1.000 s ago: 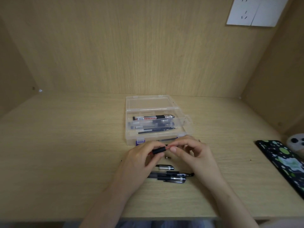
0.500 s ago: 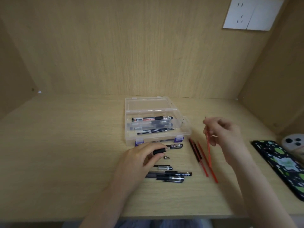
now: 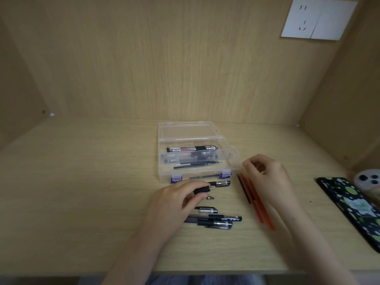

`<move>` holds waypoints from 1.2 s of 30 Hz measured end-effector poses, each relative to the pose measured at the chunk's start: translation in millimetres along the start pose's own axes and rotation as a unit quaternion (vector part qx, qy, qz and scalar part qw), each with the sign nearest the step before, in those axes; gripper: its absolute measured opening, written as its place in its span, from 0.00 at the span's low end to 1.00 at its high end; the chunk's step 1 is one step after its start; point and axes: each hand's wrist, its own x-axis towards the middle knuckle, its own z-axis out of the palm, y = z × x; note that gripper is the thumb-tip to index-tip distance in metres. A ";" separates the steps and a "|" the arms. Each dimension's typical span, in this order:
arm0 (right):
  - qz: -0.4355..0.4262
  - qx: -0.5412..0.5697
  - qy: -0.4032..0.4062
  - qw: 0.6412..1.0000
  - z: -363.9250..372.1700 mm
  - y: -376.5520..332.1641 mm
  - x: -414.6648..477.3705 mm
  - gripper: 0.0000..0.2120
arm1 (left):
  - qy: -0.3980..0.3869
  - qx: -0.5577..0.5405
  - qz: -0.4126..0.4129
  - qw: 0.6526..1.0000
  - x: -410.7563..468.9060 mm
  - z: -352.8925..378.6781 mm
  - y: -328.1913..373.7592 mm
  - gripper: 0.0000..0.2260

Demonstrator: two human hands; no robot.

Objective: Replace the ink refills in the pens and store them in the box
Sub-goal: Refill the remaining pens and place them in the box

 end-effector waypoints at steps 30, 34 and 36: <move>-0.062 0.107 -0.229 0.966 9.0 -32.3 32.1 0.03 | 0.028 -0.021 0.000 0.999 -1.0 2.3 -4.9 0.13; -0.033 0.219 -0.177 0.959 -1.3 -36.1 21.6 0.06 | 0.053 -0.030 -0.009 0.998 -0.7 0.7 -3.6 0.18; -0.023 0.247 -0.172 0.953 -4.6 -35.0 16.2 0.06 | 0.074 -0.032 0.004 0.997 0.8 0.4 -3.8 0.15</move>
